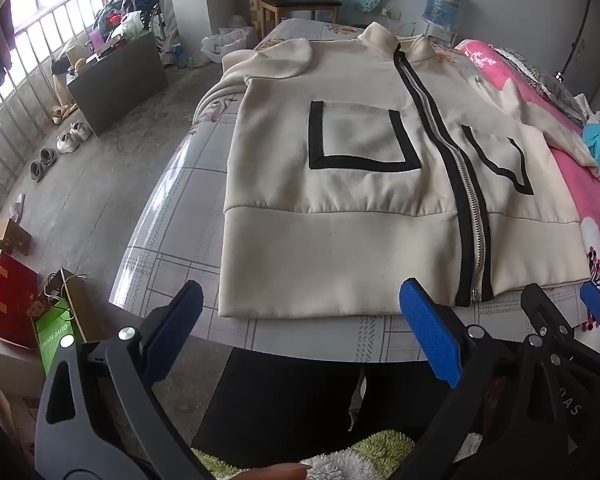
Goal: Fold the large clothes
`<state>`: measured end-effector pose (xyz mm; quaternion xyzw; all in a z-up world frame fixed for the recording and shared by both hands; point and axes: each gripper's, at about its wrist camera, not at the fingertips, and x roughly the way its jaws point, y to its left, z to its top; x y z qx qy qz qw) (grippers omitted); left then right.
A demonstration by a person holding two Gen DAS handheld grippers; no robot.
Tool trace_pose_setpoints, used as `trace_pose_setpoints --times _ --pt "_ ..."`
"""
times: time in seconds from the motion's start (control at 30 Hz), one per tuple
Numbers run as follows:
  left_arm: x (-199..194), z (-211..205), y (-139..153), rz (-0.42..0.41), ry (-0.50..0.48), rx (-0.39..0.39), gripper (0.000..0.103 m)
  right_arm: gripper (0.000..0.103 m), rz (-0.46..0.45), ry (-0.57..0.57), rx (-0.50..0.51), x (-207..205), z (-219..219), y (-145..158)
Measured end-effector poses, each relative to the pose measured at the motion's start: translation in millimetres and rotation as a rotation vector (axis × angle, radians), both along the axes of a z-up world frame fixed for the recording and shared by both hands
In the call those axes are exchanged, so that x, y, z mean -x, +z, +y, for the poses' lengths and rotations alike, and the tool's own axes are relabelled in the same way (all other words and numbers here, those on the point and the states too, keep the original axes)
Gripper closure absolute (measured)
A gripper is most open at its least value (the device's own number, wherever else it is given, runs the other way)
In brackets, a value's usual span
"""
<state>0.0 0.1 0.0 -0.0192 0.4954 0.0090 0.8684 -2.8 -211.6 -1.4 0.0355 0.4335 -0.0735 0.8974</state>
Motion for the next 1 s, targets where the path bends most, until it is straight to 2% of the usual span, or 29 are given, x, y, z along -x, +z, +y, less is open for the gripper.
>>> trace_pose_setpoints --times 1.0 --pt "0.6 2.0 -5.1 -0.002 -0.003 -0.009 0.008 0.005 0.0 0.001 -0.008 1.2 -0.3 1.0"
